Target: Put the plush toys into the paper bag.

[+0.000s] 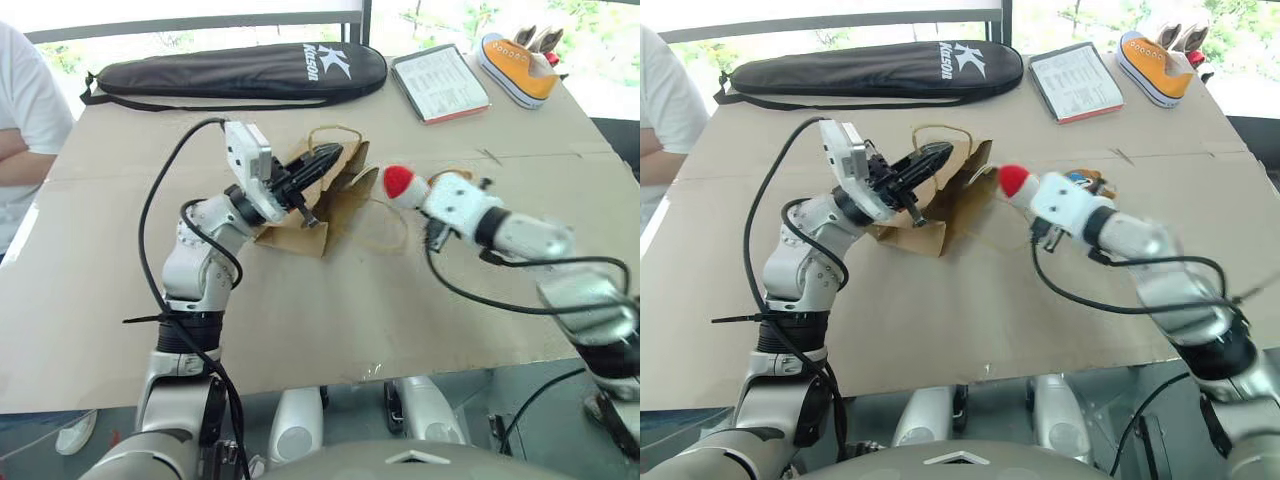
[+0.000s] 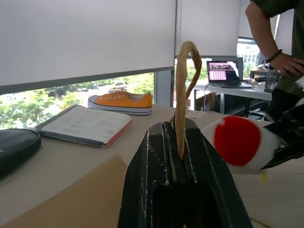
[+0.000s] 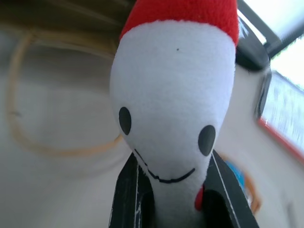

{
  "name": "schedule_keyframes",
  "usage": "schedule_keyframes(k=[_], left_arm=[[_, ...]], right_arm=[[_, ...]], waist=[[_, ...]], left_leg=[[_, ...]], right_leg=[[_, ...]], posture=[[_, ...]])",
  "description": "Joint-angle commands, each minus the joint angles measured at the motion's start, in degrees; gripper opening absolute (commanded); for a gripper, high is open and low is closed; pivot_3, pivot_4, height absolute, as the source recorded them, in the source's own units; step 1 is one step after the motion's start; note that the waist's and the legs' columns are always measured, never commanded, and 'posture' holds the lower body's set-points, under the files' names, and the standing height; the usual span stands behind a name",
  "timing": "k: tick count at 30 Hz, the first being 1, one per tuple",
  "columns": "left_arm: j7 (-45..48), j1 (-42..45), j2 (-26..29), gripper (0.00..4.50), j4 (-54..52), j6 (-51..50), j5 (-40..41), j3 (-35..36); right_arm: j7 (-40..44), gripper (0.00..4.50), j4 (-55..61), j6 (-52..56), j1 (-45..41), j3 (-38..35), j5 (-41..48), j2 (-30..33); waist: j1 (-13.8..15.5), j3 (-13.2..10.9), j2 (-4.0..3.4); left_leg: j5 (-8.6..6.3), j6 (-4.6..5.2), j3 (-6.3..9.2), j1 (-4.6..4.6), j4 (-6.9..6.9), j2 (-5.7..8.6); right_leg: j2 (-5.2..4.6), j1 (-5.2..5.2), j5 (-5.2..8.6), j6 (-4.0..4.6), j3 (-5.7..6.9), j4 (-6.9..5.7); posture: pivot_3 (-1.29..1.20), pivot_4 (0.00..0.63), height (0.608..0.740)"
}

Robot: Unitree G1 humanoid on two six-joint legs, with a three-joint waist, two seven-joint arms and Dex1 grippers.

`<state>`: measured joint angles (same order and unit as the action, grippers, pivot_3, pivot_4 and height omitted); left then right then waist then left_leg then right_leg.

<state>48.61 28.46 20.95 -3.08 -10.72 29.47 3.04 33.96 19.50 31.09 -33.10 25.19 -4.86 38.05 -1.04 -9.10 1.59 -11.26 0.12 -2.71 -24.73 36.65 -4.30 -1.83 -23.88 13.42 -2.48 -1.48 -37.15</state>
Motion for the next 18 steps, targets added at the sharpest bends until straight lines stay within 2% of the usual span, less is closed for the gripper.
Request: schedule_keyframes(k=[1, 5, 10, 11, 13, 14, 16, 18], left_arm=[[0.3, 0.9, -1.1, 0.0, -3.1, 0.3, 0.9, -0.9], [1.0, -0.3, -1.4, 0.0, -3.7, 0.9, 0.0, -2.2], [0.4, -1.1, -2.3, 0.0, -3.3, 1.8, -0.5, -2.6], [0.3, -1.3, -2.4, 0.0, -3.2, 1.9, -0.5, -2.5], [0.1, -1.9, -2.7, 0.0, -3.8, 1.8, 0.1, -2.1], [0.0, -2.2, -2.7, 0.0, -4.2, 1.7, 0.4, -1.9], [-1.0, -2.9, -2.7, 0.0, -4.8, 1.0, 1.1, -0.5], [-2.0, -3.5, -2.3, 0.0, -4.8, 0.3, 1.5, 0.7]], right_arm=[[5.3, 0.02, -11.9, -13.1, -9.5, 11.0, -10.3, -3.2], [6.2, 0.02, -26.9, -25.5, -19.8, 16.3, -16.8, -9.4], [4.2, 0.02, -42.5, -39.0, -27.2, 16.9, -19.2, -17.7], [5.1, 0.88, -45.1, -41.5, -28.0, 16.7, -18.9, -19.1], [1.4, 1.86, -50.3, -46.2, -29.1, 17.2, -21.9, -20.6], [-0.9, 2.19, -52.0, -47.9, -29.3, 17.4, -23.7, -20.7], [0.0, 3.14, -51.1, -48.0, -27.3, 15.0, -22.7, -19.4], [2.3, 3.14, -47.1, -46.1, -24.2, 11.5, -19.7, -17.5]], waist=[[0.3, 0.0, 0.01], [0.2, -0.1, -0.01], [0.2, -0.1, -0.01], [0.4, -0.1, -0.01], [0.4, -0.1, -0.01], [0.3, -0.1, -0.01], [0.4, -0.1, -0.01], [0.6, -0.1, -0.01]], left_leg=[[0.0, 0.0, 0.01, -0.02, -0.04, 0.0], [0.0, 0.0, -0.01, -0.11, -0.16, 0.01], [0.0, 0.0, 0.02, -0.09, -0.24, -0.01], [0.0, 0.0, 0.04, -0.08, -0.25, -0.02], [0.0, 0.0, 0.04, -0.09, -0.26, -0.01], [0.0, 0.0, 0.02, -0.1, -0.25, -0.01], [0.0, 0.0, -0.03, -0.1, -0.24, 0.0], [0.0, 0.0, 0.0, -0.1, -0.24, 0.0]], right_leg=[[0.02, -0.02, -0.03, 0.02, 0.0, 0.02], [0.02, -0.06, -0.12, -0.19, 0.01, 0.15], [0.04, -0.08, -0.13, -0.2, 0.05, 0.13], [0.05, -0.06, -0.13, -0.2, 0.06, 0.13], [0.02, -0.04, -0.13, -0.2, 0.08, 0.14], [0.01, -0.04, -0.14, -0.2, 0.06, 0.16], [-0.02, -0.05, -0.13, -0.2, 0.03, 0.16], [-0.02, -0.04, -0.13, -0.2, 0.05, 0.15]], posture=[[0.0, 0.15, 0.74], [0.0, 0.15, 0.74], [0.0, 0.15, 0.74], [0.0, 0.15, 0.74], [0.0, 0.15, 0.74], [0.0, 0.15, 0.74], [0.0, 0.15, 0.74], [0.0, 0.15, 0.74]])
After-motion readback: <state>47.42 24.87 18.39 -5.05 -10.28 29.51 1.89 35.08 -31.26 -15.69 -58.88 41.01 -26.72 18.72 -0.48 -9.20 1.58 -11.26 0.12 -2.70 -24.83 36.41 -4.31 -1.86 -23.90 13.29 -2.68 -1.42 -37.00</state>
